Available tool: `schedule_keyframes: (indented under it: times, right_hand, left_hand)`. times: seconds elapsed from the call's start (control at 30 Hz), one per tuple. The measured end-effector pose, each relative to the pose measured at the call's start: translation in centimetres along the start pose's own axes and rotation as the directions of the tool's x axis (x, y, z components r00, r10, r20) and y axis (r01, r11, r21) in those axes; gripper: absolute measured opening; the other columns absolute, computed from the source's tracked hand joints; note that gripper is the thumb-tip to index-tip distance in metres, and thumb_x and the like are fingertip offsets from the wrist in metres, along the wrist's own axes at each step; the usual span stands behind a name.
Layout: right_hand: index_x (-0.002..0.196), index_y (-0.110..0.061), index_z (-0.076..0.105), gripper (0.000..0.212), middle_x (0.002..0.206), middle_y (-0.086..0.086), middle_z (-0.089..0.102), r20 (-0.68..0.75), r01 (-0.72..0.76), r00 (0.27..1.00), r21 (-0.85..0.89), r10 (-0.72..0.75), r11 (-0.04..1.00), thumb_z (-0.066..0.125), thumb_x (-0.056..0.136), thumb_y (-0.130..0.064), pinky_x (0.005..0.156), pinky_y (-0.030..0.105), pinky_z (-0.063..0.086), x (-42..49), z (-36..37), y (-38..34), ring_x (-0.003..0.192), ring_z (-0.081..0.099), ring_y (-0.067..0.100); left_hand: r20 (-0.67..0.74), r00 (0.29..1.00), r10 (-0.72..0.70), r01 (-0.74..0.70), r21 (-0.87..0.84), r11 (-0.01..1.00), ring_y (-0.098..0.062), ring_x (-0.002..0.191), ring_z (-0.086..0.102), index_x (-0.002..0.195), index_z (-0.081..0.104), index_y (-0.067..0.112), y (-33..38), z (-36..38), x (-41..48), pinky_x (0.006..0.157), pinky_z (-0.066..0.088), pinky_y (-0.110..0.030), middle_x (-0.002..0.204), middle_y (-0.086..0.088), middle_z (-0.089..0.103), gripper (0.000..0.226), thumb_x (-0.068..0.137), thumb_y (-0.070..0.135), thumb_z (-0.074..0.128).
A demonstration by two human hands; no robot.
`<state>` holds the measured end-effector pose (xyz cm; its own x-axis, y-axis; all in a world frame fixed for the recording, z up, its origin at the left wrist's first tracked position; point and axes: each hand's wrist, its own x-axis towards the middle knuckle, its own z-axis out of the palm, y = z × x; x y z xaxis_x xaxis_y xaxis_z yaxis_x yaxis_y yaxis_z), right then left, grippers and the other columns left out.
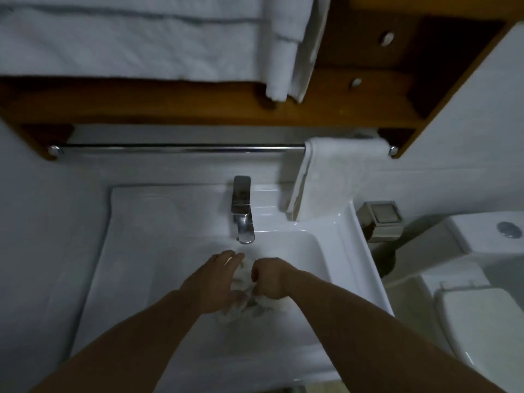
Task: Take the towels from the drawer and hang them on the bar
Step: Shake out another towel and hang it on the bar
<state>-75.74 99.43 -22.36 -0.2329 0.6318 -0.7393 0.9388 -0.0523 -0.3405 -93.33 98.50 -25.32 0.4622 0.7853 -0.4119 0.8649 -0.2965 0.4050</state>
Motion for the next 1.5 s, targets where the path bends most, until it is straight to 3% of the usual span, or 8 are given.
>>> schedule_keyframes:
  times: [0.1, 0.23, 0.4, 0.57, 0.87, 1.17, 1.37, 1.5]
  right_hand:
    - [0.12, -0.008, 0.068, 0.037, 0.12, 0.013, 0.068, -0.078, 0.008, 0.997, 0.014, -0.007, 1.0, 0.072, 0.084, -0.017, 0.09, 0.036, 0.053, -4.4, -4.8, -3.1, 0.113, 0.064, 0.031]
    - [0.117, -0.013, 0.069, 0.031, 0.108, 0.005, 0.068, -0.146, 0.095, 0.985, 0.027, -0.09, 0.995, 0.07, 0.086, -0.014, 0.084, 0.033, 0.054, -11.3, -11.5, -5.9, 0.094, 0.064, 0.022]
    - [0.11, -0.019, 0.067, 0.022, 0.096, 0.004, 0.064, -0.266, 0.226, 0.938, -0.02, -0.223, 0.974, 0.067, 0.088, -0.017, 0.061, 0.029, 0.046, -19.2, -17.8, -8.6, 0.077, 0.06, 0.018]
    - [0.105, -0.021, 0.067, 0.02, 0.099, -0.001, 0.065, -0.345, 0.296, 0.891, -0.052, -0.295, 0.954, 0.072, 0.086, -0.017, 0.068, 0.027, 0.047, -23.3, -20.5, -10.7, 0.087, 0.06, 0.015]
    - [0.104, -0.016, 0.069, 0.014, 0.105, 0.002, 0.071, -0.511, 0.449, 0.776, 0.038, -0.369, 0.893, 0.068, 0.09, -0.013, 0.085, 0.03, 0.055, -27.0, -22.1, -12.0, 0.097, 0.066, 0.017]
    - [0.099, -0.006, 0.072, 0.035, 0.086, -0.004, 0.071, -0.721, 0.61, 0.636, 0.249, -0.276, 0.753, 0.061, 0.098, -0.04, 0.062, 0.019, 0.049, -29.2, -22.8, -12.5, 0.078, 0.065, 0.008]
    - [0.102, 0.001, 0.069, 0.045, 0.088, 0.012, 0.071, -0.738, 0.583, 0.674, 0.52, -0.015, 0.624, 0.056, 0.099, -0.043, 0.068, 0.031, 0.053, -29.3, -23.3, -14.3, 0.078, 0.067, 0.024]
    - [0.111, 0.001, 0.065, 0.051, 0.1, 0.014, 0.071, -0.745, 0.562, 0.663, 0.557, 0.069, 0.612, 0.052, 0.1, -0.047, 0.088, 0.041, 0.056, -28.9, -23.2, -15.2, 0.091, 0.068, 0.028]
  left_hand:
    - [0.016, 0.999, 0.027, -0.028, 0.046, 0.999, -0.021, 0.136, 0.04, 0.147, 0.042, 0.02, 2.8, -6.5, -2.7, 0.113, 0.031, -0.032, 0.15, -0.003, 0.041, 0.106, 0.061, 0.082, 0.044]
    - [-0.122, 0.992, 0.01, 0.009, 0.153, 0.988, -0.022, 0.126, 0.05, 0.136, 0.055, 0.028, 6.1, -14.7, -6.8, 0.108, 0.038, -0.036, 0.139, -0.001, 0.055, 0.062, 0.083, 0.058, 0.067]
    - [-0.322, 0.947, 0.012, 0.022, 0.104, 0.994, -0.018, 0.111, 0.059, 0.137, 0.053, 0.027, 9.8, -21.8, -11.0, 0.096, 0.048, -0.036, 0.128, 0.003, 0.063, 0.07, 0.078, 0.06, 0.071]
    - [-0.293, 0.953, 0.08, -0.025, 0.188, 0.982, -0.017, 0.118, 0.057, 0.144, 0.043, 0.03, 13.3, -24.8, -13.6, 0.096, 0.047, -0.034, 0.132, 0.006, 0.059, 0.082, 0.076, 0.067, 0.069]
    - [-0.441, 0.898, 0.015, -0.046, -0.061, 0.997, -0.014, 0.075, 0.059, 0.096, 0.064, 0.02, 17.1, -28.8, -15.6, 0.06, 0.043, -0.027, 0.076, 0.005, 0.062, 0.029, 0.085, 0.046, 0.071]
    - [-0.587, 0.806, -0.07, -0.18, -0.355, 0.917, -0.003, 0.052, 0.045, 0.083, 0.071, 0.022, 18.0, -30.9, -16.9, 0.054, 0.038, -0.02, 0.059, 0.011, 0.052, 0.008, 0.084, 0.029, 0.075]
    - [-0.668, 0.744, -0.013, -0.223, -0.267, 0.938, -0.011, 0.096, 0.063, 0.122, 0.065, 0.029, 19.8, -30.7, -17.1, 0.084, 0.054, -0.03, 0.107, 0.006, 0.07, 0.04, 0.083, 0.032, 0.07]
    - [-0.723, 0.691, 0.027, -0.218, -0.172, 0.961, -0.014, 0.103, 0.059, 0.127, 0.061, 0.026, 21.1, -30.4, -17.4, 0.08, 0.042, -0.021, 0.117, 0.003, 0.066, 0.039, 0.089, 0.02, 0.06]
